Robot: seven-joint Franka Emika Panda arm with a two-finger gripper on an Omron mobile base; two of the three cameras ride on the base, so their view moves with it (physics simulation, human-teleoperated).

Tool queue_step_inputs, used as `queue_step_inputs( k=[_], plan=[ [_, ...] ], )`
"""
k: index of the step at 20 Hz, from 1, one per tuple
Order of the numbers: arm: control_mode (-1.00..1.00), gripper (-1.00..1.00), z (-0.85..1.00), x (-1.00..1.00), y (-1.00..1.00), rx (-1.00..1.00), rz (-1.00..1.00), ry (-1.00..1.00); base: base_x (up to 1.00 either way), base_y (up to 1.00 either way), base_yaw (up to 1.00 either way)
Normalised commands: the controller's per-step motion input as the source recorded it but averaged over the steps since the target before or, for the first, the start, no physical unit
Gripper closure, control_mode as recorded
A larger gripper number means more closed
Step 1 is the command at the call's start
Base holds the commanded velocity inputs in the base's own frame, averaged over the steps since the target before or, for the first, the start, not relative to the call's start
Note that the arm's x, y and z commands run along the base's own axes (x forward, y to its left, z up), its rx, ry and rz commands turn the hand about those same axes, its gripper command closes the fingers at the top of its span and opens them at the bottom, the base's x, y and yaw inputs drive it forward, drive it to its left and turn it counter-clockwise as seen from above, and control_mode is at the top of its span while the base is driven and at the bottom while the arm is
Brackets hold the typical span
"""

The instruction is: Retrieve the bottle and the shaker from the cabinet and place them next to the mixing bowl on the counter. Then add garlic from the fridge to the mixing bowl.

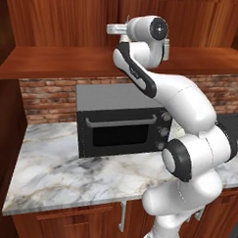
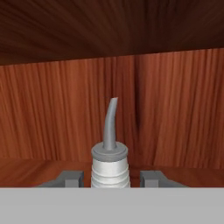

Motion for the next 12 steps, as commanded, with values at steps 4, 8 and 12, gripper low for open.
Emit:
queue_step_inputs(
  k=[4, 8, 12],
  plan=[
    [-1.00, 1.00, 0.00, 0.00, 0.00, 0.00, 0.00, 0.00, 0.00, 0.00, 0.00],
    [-1.00, 1.00, 0.00, -0.14, 0.00, 0.00, 0.00, -0.02, 0.00, 0.00, 0.00],
    [-1.00, 1.00, 0.00, -0.65, -0.02, -0.02, 0.00, -0.04, 0.00, 0.00, 0.00]
  ],
)
